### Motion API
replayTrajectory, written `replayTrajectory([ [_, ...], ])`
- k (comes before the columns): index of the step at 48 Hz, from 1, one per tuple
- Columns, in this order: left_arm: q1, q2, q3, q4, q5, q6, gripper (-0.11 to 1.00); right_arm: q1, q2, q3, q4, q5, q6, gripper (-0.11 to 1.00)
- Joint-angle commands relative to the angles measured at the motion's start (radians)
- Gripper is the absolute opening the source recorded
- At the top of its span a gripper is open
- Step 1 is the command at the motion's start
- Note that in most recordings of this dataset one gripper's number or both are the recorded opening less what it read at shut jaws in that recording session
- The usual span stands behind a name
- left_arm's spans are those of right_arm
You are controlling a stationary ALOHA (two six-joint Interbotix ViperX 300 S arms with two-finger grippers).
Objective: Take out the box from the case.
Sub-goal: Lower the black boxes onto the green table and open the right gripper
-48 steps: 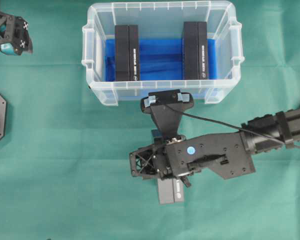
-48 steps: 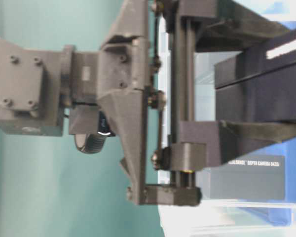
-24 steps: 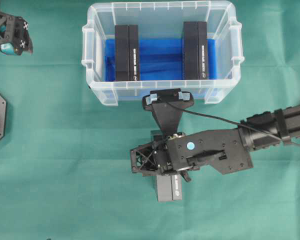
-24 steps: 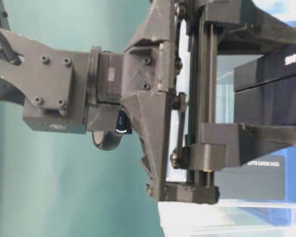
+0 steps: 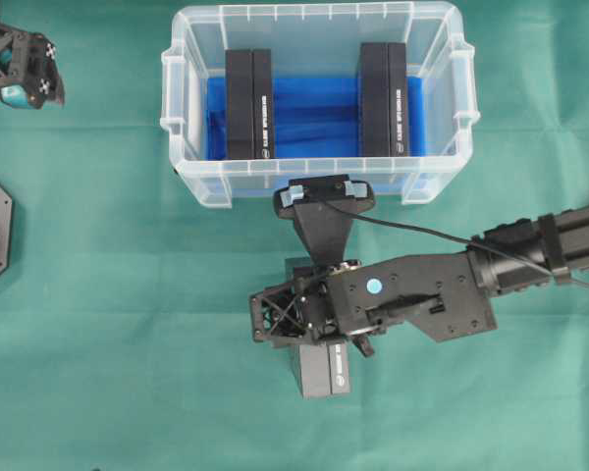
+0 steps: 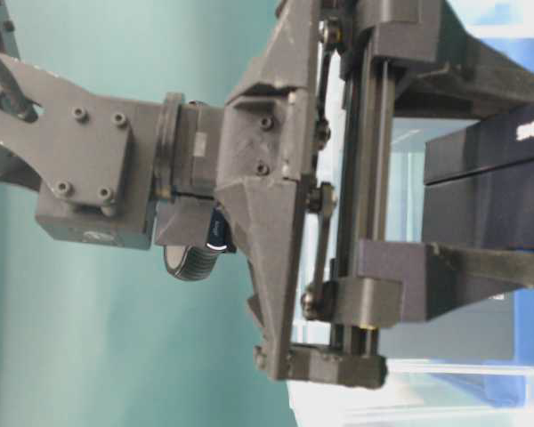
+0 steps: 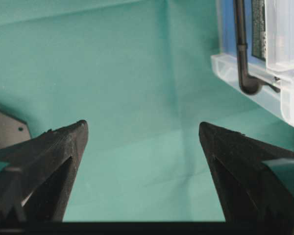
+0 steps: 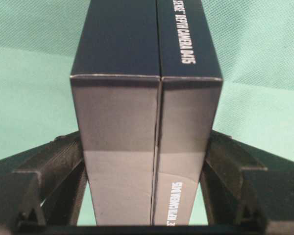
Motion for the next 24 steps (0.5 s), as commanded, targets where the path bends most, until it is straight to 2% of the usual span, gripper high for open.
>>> replayTrajectory([
  [1,0.003,-0.008,-0.008,0.003,-0.003,0.002,0.95,0.000,-0.026,-0.011,-0.002,-0.003,-0.002,0.67],
  [9,0.005,-0.011,-0.008,0.003,-0.005,0.002,0.95,0.000,-0.026,-0.014,-0.002,0.021,0.000,0.67],
  [14,0.003,-0.011,-0.008,0.003,-0.005,0.002,0.95,0.000,-0.026,-0.023,-0.003,0.060,0.000,0.86],
  [17,0.003,-0.011,-0.008,0.003,-0.005,0.002,0.95,0.000,-0.026,-0.028,-0.006,0.078,0.000,0.94],
  [24,0.005,-0.009,-0.008,0.003,-0.005,0.002,0.95,0.002,-0.026,-0.038,-0.023,0.091,0.000,0.92],
])
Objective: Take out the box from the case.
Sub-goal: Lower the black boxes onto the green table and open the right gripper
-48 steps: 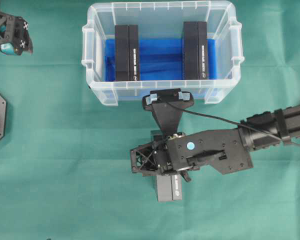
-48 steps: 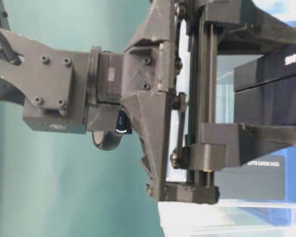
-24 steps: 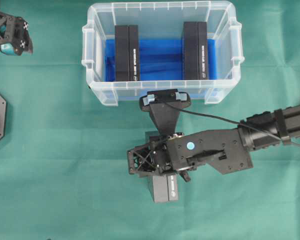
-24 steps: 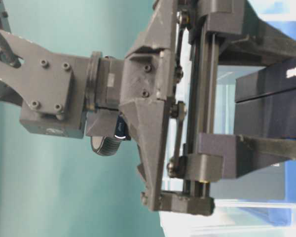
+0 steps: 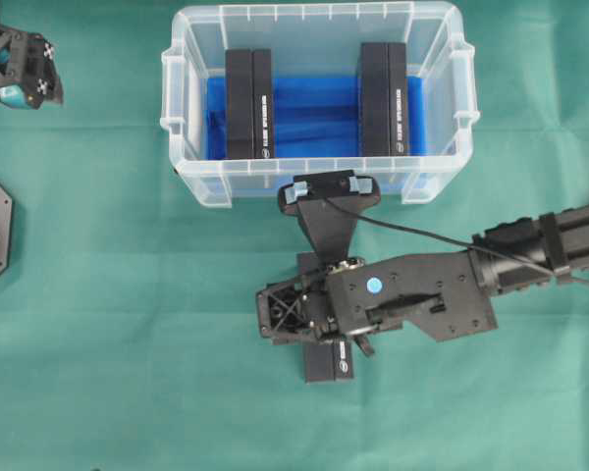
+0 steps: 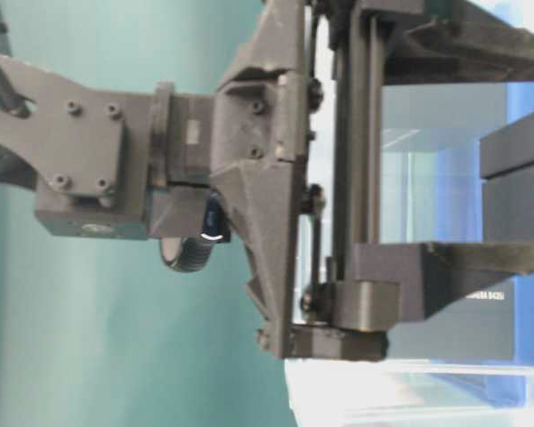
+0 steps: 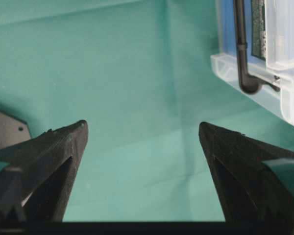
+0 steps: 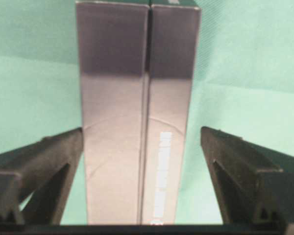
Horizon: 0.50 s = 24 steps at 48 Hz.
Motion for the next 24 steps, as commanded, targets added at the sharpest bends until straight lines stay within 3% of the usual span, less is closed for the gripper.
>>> replayTrajectory([
  [1,0.003,-0.005,-0.009,0.003,-0.005,0.002,0.95,0.002,-0.026,-0.025,-0.009,0.008,0.000,0.92],
  [13,0.003,-0.006,-0.009,0.003,-0.005,0.002,0.95,0.002,-0.031,-0.044,-0.014,0.026,0.000,0.92],
  [24,0.003,-0.006,-0.009,0.003,-0.005,0.002,0.95,0.002,-0.063,-0.094,-0.051,0.115,0.000,0.92],
])
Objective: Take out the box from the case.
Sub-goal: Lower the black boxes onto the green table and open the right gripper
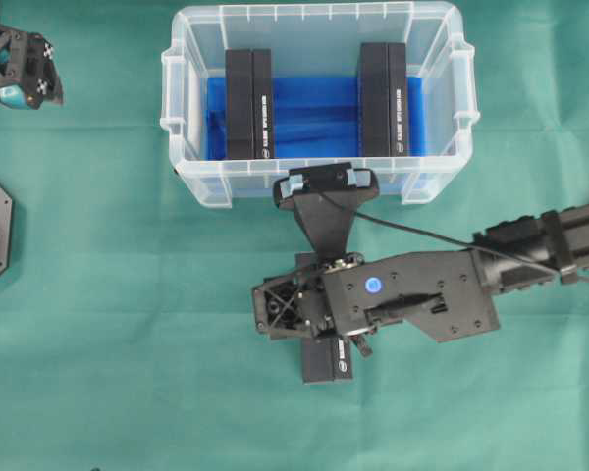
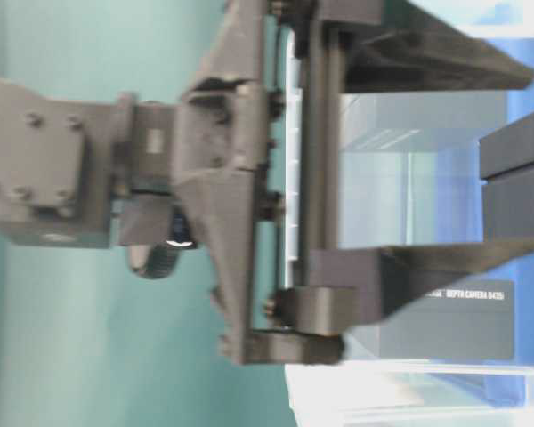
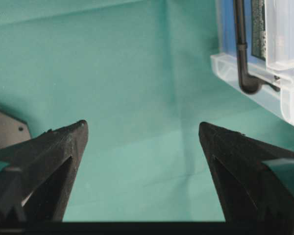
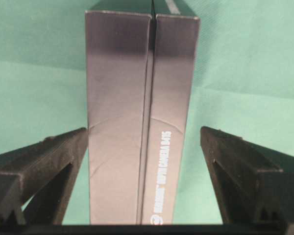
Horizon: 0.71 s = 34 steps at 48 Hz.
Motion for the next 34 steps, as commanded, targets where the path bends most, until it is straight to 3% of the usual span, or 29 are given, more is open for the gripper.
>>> replayTrajectory([
  [1,0.002,-0.005,-0.009,0.003,-0.005,0.002,0.95,0.000,-0.060,-0.044,-0.018,0.041,0.002,0.92],
  [14,0.002,-0.005,-0.009,0.003,-0.005,0.002,0.95,-0.002,-0.092,-0.149,-0.066,0.169,-0.002,0.92],
  [34,0.002,-0.008,-0.009,0.003,-0.005,0.002,0.95,-0.002,-0.092,-0.334,-0.072,0.334,-0.031,0.92],
])
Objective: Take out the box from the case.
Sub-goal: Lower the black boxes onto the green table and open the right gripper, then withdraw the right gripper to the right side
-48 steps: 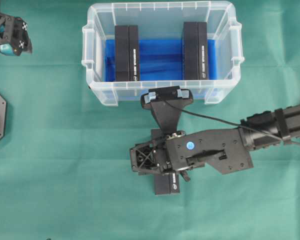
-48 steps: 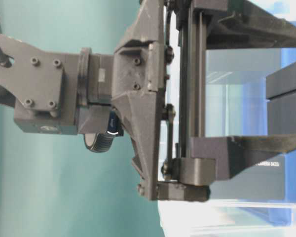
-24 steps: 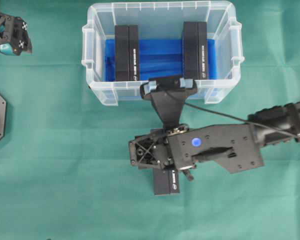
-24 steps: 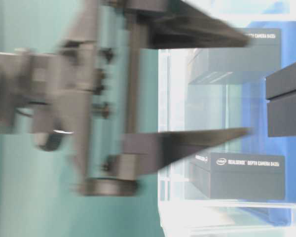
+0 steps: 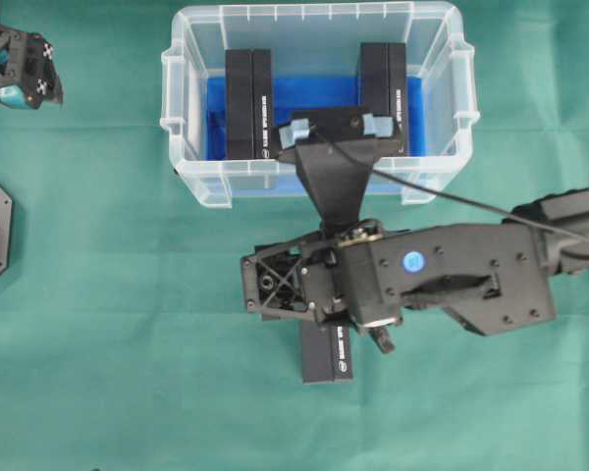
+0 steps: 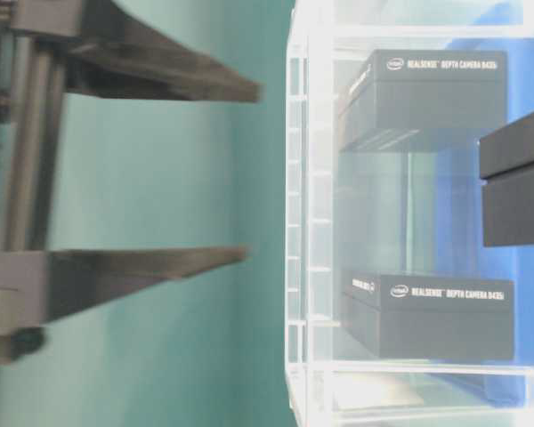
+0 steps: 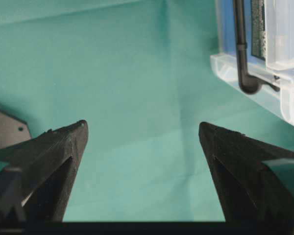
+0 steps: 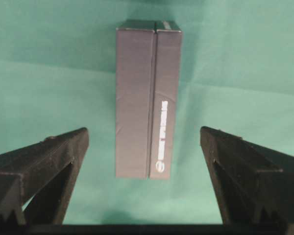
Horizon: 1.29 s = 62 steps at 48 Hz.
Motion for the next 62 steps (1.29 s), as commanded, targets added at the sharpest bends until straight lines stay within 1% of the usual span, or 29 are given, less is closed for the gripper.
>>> replayTrajectory([
  [1,0.002,-0.006,-0.009,0.005,-0.003,0.002,0.95,0.000,-0.046,-0.052,-0.006,0.032,-0.002,0.92],
  [6,0.002,-0.006,-0.009,0.003,-0.003,0.002,0.95,0.000,-0.046,-0.081,-0.008,0.078,-0.011,0.92],
  [10,0.002,-0.006,-0.009,0.003,-0.003,0.002,0.95,0.000,-0.043,-0.091,-0.012,0.092,-0.012,0.92],
  [20,0.002,-0.006,-0.009,0.003,-0.005,0.000,0.95,0.000,-0.046,-0.089,-0.032,0.094,-0.017,0.92],
  [31,0.002,-0.006,-0.009,0.003,0.002,0.000,0.95,0.012,-0.049,-0.080,-0.031,0.133,-0.040,0.92],
  [36,0.002,-0.006,-0.009,0.002,0.000,-0.002,0.95,0.020,-0.071,-0.052,-0.028,0.163,-0.049,0.92],
  [40,0.002,-0.006,-0.009,0.003,0.002,-0.002,0.95,0.028,-0.106,-0.009,-0.028,0.179,-0.052,0.92],
  [46,0.002,-0.006,-0.009,0.002,0.002,-0.008,0.95,0.043,-0.193,0.112,-0.029,0.176,-0.041,0.92],
  [53,0.002,-0.006,-0.009,0.000,0.003,-0.012,0.95,0.058,-0.319,0.276,-0.028,0.132,-0.026,0.92],
  [59,0.002,-0.006,-0.009,-0.002,0.014,-0.015,0.95,0.071,-0.443,0.437,-0.028,0.072,0.003,0.92],
  [62,0.002,-0.008,-0.009,-0.002,0.018,-0.015,0.95,0.077,-0.499,0.500,-0.028,0.054,0.012,0.92],
])
